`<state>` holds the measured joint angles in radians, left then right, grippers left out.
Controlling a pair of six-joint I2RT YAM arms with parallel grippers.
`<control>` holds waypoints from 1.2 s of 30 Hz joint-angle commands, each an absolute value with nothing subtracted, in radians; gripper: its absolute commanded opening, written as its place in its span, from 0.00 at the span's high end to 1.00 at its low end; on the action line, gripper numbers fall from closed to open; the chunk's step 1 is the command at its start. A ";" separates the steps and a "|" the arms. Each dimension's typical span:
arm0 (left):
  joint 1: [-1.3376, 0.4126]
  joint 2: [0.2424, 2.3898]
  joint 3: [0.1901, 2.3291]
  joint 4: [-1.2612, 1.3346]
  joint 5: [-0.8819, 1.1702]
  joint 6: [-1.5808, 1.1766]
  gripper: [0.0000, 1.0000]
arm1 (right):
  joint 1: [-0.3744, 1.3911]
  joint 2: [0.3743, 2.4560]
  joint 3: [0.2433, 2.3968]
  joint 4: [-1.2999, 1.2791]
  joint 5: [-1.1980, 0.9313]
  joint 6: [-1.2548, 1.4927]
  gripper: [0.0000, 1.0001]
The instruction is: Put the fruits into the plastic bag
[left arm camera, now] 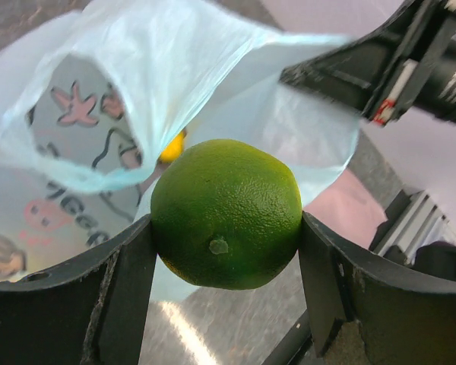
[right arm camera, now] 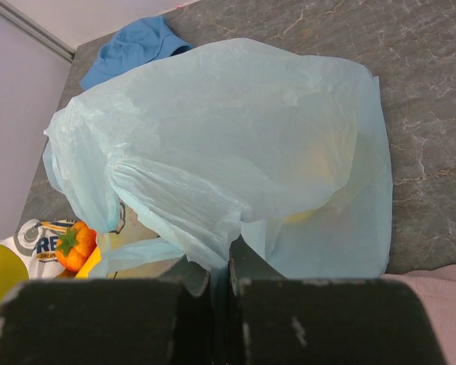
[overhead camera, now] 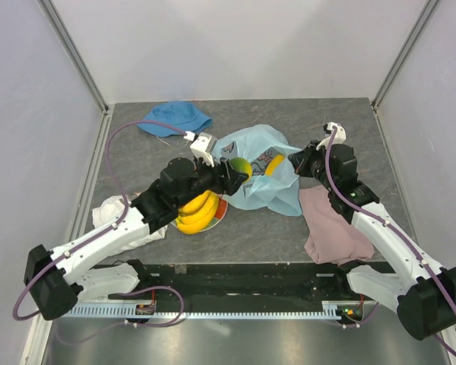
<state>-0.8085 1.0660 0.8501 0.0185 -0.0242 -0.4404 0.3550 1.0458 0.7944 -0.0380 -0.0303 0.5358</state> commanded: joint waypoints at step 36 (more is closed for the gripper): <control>-0.773 1.739 1.224 0.249 0.140 -0.391 0.46 | 0.353 1.042 0.796 -0.008 -0.057 0.548 1.00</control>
<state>-0.7708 1.6958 1.1690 0.1978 0.1204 -0.3943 0.3550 1.0416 0.7929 -0.0380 -0.0467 0.5465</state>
